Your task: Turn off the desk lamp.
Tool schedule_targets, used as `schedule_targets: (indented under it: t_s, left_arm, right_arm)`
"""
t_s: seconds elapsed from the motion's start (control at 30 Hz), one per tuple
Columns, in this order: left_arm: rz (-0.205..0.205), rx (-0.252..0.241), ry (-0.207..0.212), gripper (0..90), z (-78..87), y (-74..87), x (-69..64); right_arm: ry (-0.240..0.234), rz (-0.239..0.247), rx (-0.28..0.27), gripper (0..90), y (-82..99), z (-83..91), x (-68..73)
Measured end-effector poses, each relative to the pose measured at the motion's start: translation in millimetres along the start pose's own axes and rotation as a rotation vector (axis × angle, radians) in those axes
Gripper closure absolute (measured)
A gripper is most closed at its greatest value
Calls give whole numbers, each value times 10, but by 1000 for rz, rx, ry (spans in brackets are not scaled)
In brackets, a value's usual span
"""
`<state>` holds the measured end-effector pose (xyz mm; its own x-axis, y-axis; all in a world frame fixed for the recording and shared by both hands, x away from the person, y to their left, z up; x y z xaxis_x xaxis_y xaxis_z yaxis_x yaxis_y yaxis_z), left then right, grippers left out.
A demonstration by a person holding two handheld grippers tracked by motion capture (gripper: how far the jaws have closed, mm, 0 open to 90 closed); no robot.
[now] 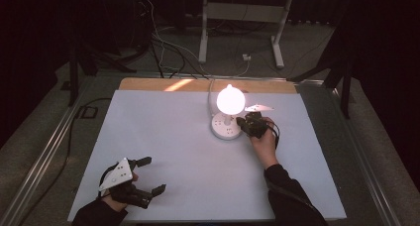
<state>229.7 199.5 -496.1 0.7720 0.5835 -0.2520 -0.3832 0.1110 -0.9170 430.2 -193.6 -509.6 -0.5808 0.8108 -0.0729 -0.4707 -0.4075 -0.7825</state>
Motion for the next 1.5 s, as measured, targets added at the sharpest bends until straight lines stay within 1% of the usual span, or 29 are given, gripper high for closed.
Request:
schedule_targets:
  t_s: [0.23,0.37,0.43,0.47,0.5,0.57,0.6,0.63,0.7,0.8,0.83,0.87,1.0,1.03,1.37,1.47,1.5]
  left_arm:
    - [2,1,2,5,-4,1,-1]
    - [3,0,3,5,-6,3,-1]
    - [3,1,3,5,-7,3,-3]
    - [3,1,4,5,-7,2,-4]
    - [2,1,4,5,-6,2,-4]
    - [3,0,3,5,-4,1,-1]
    - [4,-1,3,5,-2,0,1]
    - [5,-3,3,5,-1,0,2]
    - [7,-2,3,5,-2,0,5]
    - [5,1,4,5,-9,2,0]
    - [4,1,5,5,-9,2,-3]
    - [3,1,5,5,-8,1,-4]
    - [1,1,1,5,-2,0,-1]
    - [2,0,1,5,-1,0,-1]
    - [3,0,1,5,-3,1,0]
    - [3,1,2,5,-5,3,-1]
    - [4,1,2,5,-6,3,-1]
  right_arm:
    - [4,4,-7,894,9,-17,25]
    - [-7,1,-19,894,32,-19,31]
    - [-12,5,-34,895,50,-25,37]
    - [-23,3,-40,895,57,-35,43]
    - [-17,5,-41,895,54,-38,50]
    - [-20,1,-34,894,44,-33,59]
    - [-25,5,-46,894,51,-26,64]
    - [-20,2,-69,894,50,8,58]
    - [-20,-6,-77,894,37,29,48]
    - [-10,-1,-85,894,-13,76,34]
    - [-3,11,-79,894,-26,75,37]
    - [0,12,-75,894,-22,62,37]
    - [7,13,-63,894,7,19,39]
    - [9,7,-56,894,25,4,35]
    - [23,15,-40,894,56,-10,18]
    - [22,10,-45,894,69,-9,12]
    - [22,15,-45,894,69,-9,14]
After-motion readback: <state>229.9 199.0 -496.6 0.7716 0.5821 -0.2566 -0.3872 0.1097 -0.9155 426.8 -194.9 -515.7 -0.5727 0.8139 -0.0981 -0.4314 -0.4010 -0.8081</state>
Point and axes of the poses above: each handheld gripper's, and its own axes: z roughly backward along the jaws, y roughly out of its underside, x roughly to its left, the point moved 1 cm from there along -z, roughly forward along the jaws, and after that the axes turned 11 degrees about z, right-handed, at the moved point
